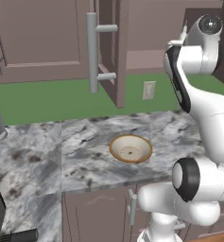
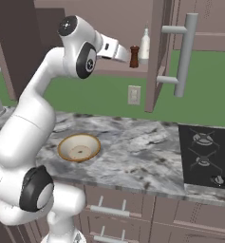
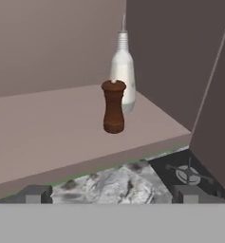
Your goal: Retrieve the bottle and the shaker from the cabinet and place them next to the mixing bowl on the counter. Then add garlic from the fridge to the mixing bowl.
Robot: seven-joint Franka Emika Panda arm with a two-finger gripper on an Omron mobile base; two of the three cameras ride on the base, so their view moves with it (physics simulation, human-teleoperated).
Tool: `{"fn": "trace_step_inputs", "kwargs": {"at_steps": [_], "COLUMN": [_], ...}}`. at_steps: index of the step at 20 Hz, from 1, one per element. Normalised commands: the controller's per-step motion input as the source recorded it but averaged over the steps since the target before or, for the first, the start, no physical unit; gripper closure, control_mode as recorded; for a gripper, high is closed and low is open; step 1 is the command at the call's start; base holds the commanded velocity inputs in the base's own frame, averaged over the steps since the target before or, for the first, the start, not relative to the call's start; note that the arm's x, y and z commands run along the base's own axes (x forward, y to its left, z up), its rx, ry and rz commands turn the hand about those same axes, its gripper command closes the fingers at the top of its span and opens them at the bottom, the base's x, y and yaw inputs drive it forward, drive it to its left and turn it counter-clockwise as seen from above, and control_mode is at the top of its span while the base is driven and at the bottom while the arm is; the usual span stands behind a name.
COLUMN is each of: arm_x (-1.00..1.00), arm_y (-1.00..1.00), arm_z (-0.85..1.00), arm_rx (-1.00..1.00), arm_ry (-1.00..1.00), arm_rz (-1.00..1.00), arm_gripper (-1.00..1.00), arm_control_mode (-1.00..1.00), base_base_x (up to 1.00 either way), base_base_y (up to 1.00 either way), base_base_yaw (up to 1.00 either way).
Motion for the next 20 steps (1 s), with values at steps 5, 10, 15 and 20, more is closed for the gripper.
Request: {"fn": "trace_step_inputs", "kwargs": {"at_steps": [5,10,15,20], "arm_x": [0.27,0.30,0.28,0.53], "arm_y": [-0.19,-0.14,-0.04,0.00], "arm_z": [-0.03,-0.27,-0.10,0.00], "arm_rx": [0.00,0.00,0.00,0.02], "arm_ry": [0.01,0.00,0.00,0.00], "arm_rz": [-0.01,-0.03,-0.01,0.00], "arm_gripper": [-1.00,-1.00,-1.00,-1.00], "arm_control_mode": [-1.00,-1.00,-1.00,-1.00], "base_base_x": [0.00,0.00,0.00,0.00], "base_base_y": [0.00,0.00,0.00,0.00], "base_base_yaw": [0.00,0.00,0.00,0.00]}}
